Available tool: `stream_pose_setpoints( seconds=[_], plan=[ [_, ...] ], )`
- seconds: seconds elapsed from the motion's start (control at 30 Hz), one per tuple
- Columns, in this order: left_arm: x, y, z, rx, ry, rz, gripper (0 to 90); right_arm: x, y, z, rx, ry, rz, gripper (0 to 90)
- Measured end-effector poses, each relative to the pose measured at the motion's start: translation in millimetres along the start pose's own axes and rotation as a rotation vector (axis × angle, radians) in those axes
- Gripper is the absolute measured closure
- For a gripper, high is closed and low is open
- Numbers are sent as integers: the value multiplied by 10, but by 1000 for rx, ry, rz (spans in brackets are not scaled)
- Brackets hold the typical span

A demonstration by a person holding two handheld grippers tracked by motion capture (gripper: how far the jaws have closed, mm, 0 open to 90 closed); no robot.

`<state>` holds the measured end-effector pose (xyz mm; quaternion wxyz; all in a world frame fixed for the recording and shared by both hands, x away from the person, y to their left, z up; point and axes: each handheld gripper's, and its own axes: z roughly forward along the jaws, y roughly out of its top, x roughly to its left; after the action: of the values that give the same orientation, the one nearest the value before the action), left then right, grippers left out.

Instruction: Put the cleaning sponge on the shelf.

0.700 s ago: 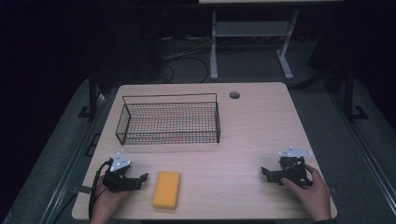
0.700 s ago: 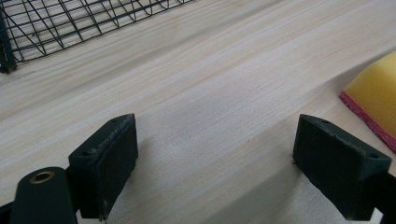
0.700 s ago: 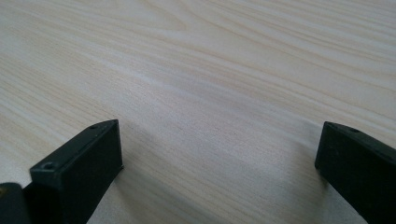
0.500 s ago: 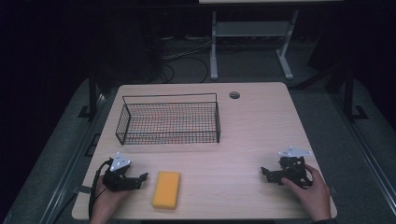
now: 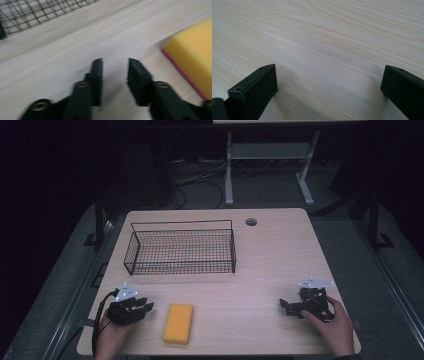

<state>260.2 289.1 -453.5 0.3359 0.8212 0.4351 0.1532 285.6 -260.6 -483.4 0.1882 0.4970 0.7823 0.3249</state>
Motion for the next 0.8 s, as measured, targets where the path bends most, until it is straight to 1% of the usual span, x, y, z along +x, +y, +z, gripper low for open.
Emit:
stream_pose_setpoints(
  seconds=[0.07, 0.1, 0.13, 0.17, 0.2, 0.23, 0.33, 0.37, 0.43, 0.47, 0.5, 0.53, 0.63, 0.8],
  plan=[
    [-20, 13, -1, 22, -31, -9, 803, 0, 0, 0, 0, 0, 0, 0],
    [-27, 21, 0, 38, -48, -13, 889, 0, 0, 0, 0, 0, 1, 0],
    [-36, 28, -1, 51, -61, -12, 889, 0, 0, 0, 0, 0, 1, 0],
    [-63, 44, -3, 78, -86, -16, 896, 0, 0, 0, 0, 0, 0, 0],
    [-63, 44, -3, 78, -86, -16, 896, 0, 0, 0, 0, 0, 0, 0],
    [-83, 51, -5, 86, -97, -16, 896, 0, 0, 0, 0, 0, -1, 0],
    [-140, 75, -18, 103, -128, -1, 897, 0, 0, 0, 0, 0, -1, 0],
    [-178, 93, -25, 112, -141, 12, 897, 0, 0, 0, 1, 0, 0, 0],
    [-196, 100, -25, 110, -148, 15, 897, 0, 0, 0, 1, 0, -1, 0],
    [-225, 113, -24, 119, -155, 26, 897, -1, 0, 0, 0, 0, -1, 0],
    [-225, 113, -24, 119, -155, 26, 897, -1, 0, 0, 0, 0, -1, 0],
    [-233, 118, -21, 126, -157, 36, 897, 0, 0, 0, 0, 0, 0, 0],
    [-253, 129, -4, 133, -168, 41, 897, 0, 0, 0, 1, 0, -1, 0],
    [-270, 156, 4, 133, -173, 46, 897, 0, 0, 0, 0, 0, 0, 0]
  ],
)
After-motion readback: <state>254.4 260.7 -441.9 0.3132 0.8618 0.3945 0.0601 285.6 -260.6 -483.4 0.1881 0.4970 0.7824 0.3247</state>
